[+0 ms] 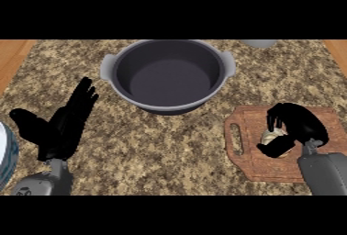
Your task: Pick the cupcake from the cutting board and place it in the pot
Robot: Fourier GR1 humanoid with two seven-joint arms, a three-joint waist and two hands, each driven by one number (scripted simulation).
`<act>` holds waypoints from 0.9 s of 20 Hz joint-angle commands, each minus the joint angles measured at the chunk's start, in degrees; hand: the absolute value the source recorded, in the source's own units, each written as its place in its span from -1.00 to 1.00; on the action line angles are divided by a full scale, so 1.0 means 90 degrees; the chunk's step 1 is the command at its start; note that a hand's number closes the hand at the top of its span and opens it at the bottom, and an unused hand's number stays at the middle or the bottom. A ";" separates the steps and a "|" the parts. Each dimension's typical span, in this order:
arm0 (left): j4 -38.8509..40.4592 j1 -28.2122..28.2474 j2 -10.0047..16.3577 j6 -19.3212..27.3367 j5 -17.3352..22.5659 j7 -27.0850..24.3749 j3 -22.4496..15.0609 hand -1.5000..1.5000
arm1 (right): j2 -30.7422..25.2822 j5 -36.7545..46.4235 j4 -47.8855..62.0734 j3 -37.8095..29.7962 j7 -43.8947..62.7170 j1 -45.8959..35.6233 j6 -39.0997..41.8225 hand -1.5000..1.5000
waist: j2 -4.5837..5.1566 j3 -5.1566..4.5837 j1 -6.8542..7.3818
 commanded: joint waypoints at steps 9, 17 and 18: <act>0.0073 -0.0039 -0.0086 0.0055 -0.0181 -0.0061 -0.0147 0.00 | 0.1979 0.2262 -0.2150 0.2218 0.5342 -0.0456 -0.1248 1.00 | -0.0031 -0.0002 0.0029; -0.0126 -0.0045 -0.0161 0.0155 -0.0281 0.0205 -0.0256 0.00 | 0.1990 0.2693 -0.3658 0.3073 0.6363 -0.2035 -0.0042 1.00 | -0.0019 0.0000 0.0074; -0.0074 0.0196 -0.0217 0.0069 -0.0240 -0.0049 -0.0292 0.00 | 0.1990 0.2811 -0.3754 0.3489 0.6505 -0.2077 -0.0029 1.00 | -0.0016 -0.0001 0.0075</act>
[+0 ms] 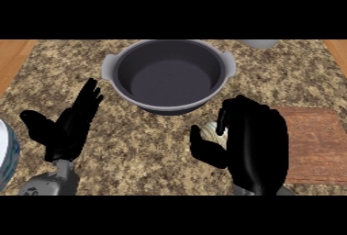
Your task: Pick the cupcake from the cutting board and place it in the pot
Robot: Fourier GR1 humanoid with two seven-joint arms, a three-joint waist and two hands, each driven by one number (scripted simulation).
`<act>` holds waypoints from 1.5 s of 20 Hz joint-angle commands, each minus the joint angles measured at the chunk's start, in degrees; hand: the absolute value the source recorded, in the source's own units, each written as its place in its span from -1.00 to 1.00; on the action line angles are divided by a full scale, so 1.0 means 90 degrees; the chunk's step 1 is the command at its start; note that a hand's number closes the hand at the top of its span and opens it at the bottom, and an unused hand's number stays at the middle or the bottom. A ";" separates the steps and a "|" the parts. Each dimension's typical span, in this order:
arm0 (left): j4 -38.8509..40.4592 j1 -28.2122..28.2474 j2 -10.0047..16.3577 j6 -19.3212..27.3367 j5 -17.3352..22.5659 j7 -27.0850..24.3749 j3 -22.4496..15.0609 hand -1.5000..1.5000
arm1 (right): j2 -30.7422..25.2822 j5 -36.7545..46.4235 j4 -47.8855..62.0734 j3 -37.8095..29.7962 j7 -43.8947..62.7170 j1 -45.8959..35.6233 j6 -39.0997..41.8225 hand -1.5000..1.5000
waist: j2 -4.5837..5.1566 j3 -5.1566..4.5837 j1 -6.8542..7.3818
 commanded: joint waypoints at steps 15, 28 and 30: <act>-0.0074 -0.0035 -0.0110 -0.0086 -0.0084 0.0043 -0.0203 0.00 | 0.0087 -0.1472 0.2267 -0.1052 0.1504 -0.4429 0.0020 1.00 | 0.0039 -0.0003 0.0264; -0.0044 -0.0083 -0.0181 0.0005 -0.0218 -0.0008 -0.0207 0.00 | 0.0088 -0.1574 0.5749 -0.1747 -0.0164 -0.5036 -0.1818 1.00 | 0.0087 0.0005 0.0202; 0.0469 -0.0374 -0.0153 -0.0031 -0.0059 -0.0165 0.0092 0.00 | 0.0088 -0.1877 0.6213 -0.1715 -0.0397 -0.5199 -0.1683 1.00 | 0.0093 0.0003 0.0159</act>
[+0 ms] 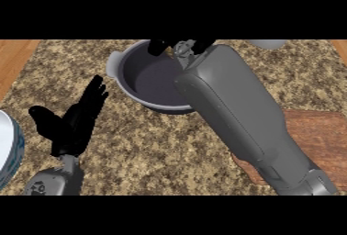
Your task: Pick the cupcake from the cutting board and place it in the pot
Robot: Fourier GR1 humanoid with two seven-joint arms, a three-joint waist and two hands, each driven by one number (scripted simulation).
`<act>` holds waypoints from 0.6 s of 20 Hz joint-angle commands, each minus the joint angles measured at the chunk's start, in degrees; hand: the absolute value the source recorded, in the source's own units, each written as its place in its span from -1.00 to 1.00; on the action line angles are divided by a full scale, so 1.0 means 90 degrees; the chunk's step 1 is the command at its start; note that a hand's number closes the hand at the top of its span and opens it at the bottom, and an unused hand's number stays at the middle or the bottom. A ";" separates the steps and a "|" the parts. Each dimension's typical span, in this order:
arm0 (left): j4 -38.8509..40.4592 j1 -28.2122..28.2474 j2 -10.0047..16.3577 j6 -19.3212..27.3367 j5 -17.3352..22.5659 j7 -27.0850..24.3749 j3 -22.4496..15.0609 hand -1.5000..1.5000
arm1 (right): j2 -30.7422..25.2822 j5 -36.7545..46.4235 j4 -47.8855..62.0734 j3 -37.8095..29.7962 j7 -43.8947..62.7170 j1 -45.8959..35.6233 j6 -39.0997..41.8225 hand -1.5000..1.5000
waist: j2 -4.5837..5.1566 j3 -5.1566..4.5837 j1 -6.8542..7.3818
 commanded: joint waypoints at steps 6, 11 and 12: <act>0.0267 -0.0094 -0.0077 -0.0071 -0.0044 -0.0159 -0.0084 0.00 | 0.0030 -0.1502 0.1388 -0.0356 0.0657 0.0022 -0.1796 -1.00 | 0.0037 -0.0002 0.0166; 0.0120 0.0125 0.0088 -0.0284 0.0144 -0.0259 0.0076 0.00 | 0.0030 -0.2209 0.1778 -0.0554 -0.0153 0.0034 -0.2927 -1.00 | 0.0029 0.0001 0.0145; 0.0195 -0.0163 -0.0055 -0.0056 0.0015 -0.0026 0.0002 0.00 | 0.0030 -0.2383 0.1630 -0.0299 -0.0288 0.0363 -0.3429 -1.00 | 0.0028 0.0005 0.0124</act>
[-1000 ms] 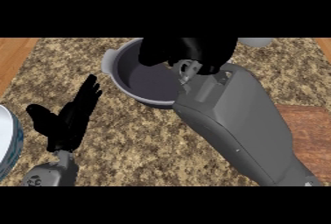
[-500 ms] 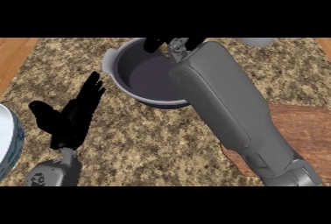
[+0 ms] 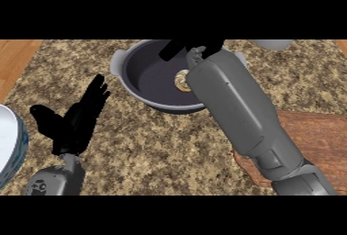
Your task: Pick the cupcake from the cutting board and place it in the pot
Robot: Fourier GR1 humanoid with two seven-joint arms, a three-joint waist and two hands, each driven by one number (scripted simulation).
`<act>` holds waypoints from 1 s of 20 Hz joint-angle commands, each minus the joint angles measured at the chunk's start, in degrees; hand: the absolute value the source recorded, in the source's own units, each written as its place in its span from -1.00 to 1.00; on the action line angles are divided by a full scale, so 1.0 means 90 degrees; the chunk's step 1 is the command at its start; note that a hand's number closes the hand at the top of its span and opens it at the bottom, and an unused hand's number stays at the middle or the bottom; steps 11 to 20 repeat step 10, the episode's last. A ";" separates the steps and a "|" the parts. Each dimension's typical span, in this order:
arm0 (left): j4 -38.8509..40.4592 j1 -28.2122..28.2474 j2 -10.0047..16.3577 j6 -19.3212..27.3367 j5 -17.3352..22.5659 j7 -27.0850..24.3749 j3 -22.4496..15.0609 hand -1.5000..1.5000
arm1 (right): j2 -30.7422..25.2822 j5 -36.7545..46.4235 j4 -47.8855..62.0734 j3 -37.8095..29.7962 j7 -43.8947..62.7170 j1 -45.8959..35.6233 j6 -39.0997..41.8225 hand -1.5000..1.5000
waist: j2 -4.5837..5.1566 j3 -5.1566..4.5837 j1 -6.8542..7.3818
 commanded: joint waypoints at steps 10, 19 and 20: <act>-0.0247 0.0008 0.0004 0.0173 -0.0091 0.0219 0.0066 0.00 | 0.0019 0.0580 -0.0065 -0.0541 -0.0480 -0.0001 -0.3361 -1.00 | -0.0075 0.0004 -0.0260; -0.0247 0.0008 0.0004 0.0173 -0.0091 0.0219 0.0066 0.00 | 0.0019 0.0580 -0.0065 -0.0541 -0.0480 -0.0001 -0.3361 -1.00 | -0.0075 0.0004 -0.0260; -0.0247 0.0008 0.0004 0.0173 -0.0091 0.0219 0.0066 0.00 | 0.0019 0.0580 -0.0065 -0.0541 -0.0480 -0.0001 -0.3361 -1.00 | -0.0075 0.0004 -0.0260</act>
